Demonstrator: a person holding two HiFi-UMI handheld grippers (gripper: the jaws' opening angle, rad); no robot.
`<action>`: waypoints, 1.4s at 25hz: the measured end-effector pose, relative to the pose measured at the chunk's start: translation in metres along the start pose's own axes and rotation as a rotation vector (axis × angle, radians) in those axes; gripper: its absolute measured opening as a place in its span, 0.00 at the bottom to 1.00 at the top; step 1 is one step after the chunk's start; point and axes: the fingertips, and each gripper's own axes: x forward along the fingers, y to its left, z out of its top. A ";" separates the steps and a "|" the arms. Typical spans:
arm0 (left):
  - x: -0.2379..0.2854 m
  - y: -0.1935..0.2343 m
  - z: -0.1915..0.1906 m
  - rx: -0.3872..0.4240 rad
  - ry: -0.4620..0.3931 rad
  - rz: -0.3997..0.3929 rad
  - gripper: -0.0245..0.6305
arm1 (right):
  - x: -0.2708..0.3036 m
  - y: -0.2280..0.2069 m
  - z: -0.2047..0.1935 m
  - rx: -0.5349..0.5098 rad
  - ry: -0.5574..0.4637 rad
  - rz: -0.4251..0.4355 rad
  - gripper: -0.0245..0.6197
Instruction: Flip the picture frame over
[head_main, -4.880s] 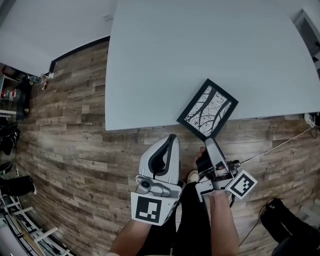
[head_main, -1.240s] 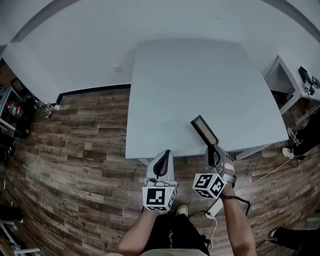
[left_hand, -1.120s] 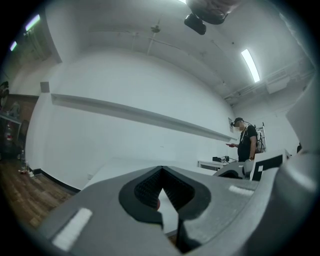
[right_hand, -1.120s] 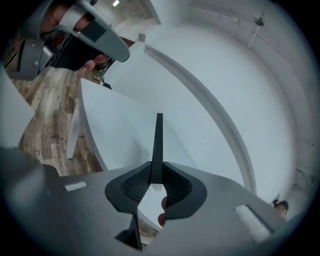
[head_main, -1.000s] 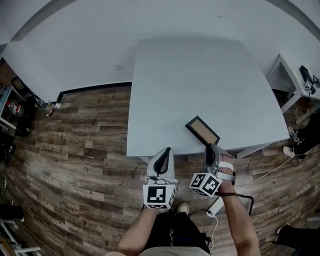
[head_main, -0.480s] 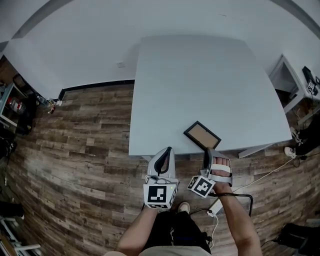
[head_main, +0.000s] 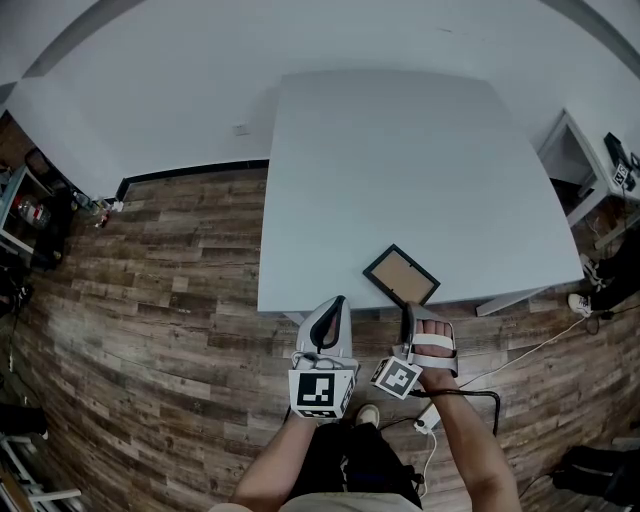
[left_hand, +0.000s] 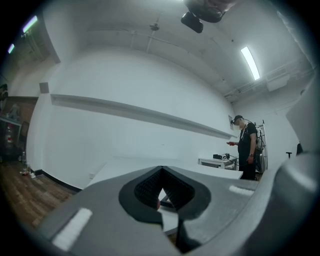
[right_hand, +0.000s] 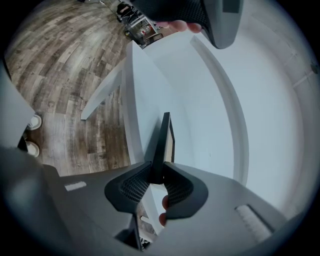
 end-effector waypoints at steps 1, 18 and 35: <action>0.000 0.000 0.000 0.000 0.000 -0.001 0.04 | 0.001 0.003 0.000 -0.006 0.005 0.005 0.20; -0.002 0.000 -0.004 0.007 0.013 0.004 0.04 | 0.009 0.013 -0.003 -0.085 0.024 -0.003 0.23; 0.002 -0.003 0.011 0.021 -0.004 -0.013 0.04 | -0.003 0.019 -0.001 0.095 -0.029 0.143 0.51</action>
